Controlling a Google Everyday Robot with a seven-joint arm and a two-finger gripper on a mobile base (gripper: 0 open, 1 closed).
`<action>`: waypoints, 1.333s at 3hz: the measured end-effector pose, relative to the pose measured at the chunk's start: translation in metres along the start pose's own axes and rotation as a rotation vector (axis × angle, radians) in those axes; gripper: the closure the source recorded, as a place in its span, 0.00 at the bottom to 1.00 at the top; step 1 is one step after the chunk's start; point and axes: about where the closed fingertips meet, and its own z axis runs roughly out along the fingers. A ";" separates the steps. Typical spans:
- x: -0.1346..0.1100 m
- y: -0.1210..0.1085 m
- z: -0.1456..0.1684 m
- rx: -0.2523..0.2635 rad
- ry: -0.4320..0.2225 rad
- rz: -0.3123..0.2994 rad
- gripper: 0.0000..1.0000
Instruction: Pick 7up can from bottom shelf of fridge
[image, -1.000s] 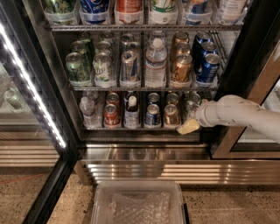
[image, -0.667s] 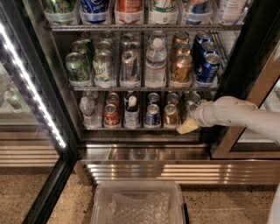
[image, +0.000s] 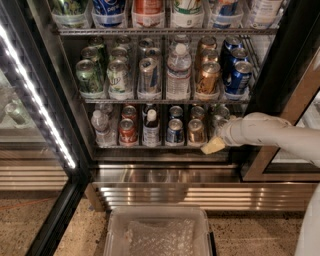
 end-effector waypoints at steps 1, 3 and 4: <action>0.010 -0.006 0.014 0.020 0.025 0.038 0.00; 0.004 -0.002 0.021 0.023 0.029 0.046 0.00; 0.001 -0.004 0.022 0.025 0.033 0.053 0.19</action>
Offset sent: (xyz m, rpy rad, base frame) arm 0.0290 -0.0669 -0.0559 -0.0394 0.0717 -0.2248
